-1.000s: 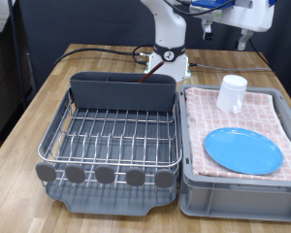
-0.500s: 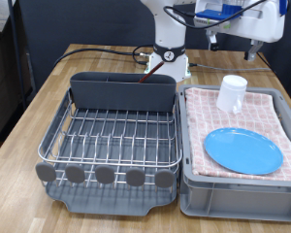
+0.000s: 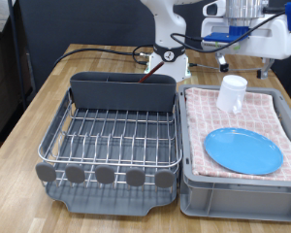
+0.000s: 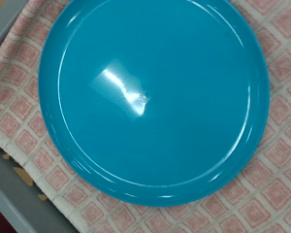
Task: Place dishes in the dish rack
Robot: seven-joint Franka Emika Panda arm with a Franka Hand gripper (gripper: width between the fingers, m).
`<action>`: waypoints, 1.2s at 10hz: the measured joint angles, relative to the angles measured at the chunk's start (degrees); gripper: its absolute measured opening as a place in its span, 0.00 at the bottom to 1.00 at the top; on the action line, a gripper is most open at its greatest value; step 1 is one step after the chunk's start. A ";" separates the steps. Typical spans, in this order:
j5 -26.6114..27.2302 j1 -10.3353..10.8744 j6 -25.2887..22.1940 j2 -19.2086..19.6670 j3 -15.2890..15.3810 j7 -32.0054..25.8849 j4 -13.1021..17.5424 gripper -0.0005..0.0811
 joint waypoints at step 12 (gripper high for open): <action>35.41 0.00 16.95 4.68 0.58 -33.69 -7.22 0.99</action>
